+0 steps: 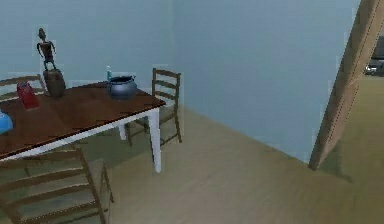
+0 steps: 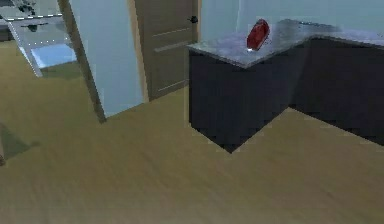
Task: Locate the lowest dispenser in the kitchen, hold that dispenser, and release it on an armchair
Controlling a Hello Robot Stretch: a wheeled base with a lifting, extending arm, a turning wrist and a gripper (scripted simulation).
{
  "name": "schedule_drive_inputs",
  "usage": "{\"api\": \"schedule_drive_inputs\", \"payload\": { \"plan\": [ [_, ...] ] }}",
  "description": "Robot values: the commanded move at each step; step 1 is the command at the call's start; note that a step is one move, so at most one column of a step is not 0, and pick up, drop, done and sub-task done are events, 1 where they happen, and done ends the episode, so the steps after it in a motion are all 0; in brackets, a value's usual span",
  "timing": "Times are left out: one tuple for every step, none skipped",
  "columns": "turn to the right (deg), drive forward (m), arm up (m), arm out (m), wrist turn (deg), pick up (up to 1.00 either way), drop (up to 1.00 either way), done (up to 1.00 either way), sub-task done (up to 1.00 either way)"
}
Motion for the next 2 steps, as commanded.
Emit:
{"api": "schedule_drive_inputs", "payload": {
  "plan": [
    [9.0, 0.0, 0.0, 0.0, 0.0, 0.0, 0.0, 0.0, 0.0],
    [0.0, 1.0, 0.0, 0.0, 0.0, 0.0, 0.0, 0.0, 0.0]
  ]
}}
